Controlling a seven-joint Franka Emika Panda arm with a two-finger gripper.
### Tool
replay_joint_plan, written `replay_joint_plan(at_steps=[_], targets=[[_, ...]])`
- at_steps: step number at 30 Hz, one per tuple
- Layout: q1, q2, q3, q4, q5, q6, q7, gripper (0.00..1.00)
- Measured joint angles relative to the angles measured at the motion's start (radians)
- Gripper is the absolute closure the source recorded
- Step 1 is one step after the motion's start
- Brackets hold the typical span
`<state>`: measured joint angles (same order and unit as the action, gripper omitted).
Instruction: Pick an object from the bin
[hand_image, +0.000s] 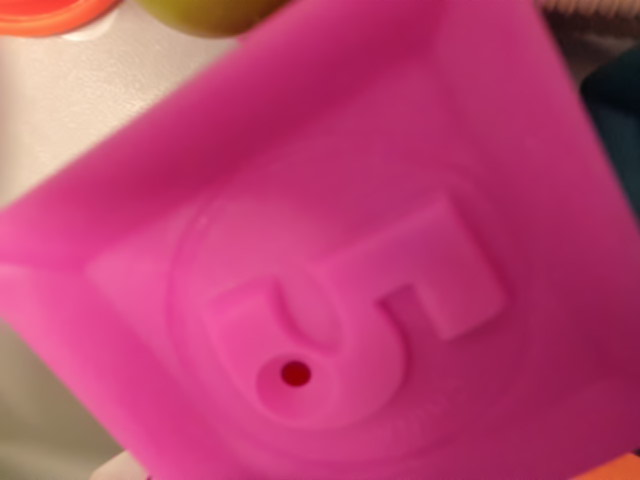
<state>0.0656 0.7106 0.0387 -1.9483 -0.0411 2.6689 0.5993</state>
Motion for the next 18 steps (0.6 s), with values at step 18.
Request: replay_joint_plan(at_steps=[18], targets=[[-0.002, -0.096, 0.001, -0.031, 0.001, -0.066, 0.000, 1.00]])
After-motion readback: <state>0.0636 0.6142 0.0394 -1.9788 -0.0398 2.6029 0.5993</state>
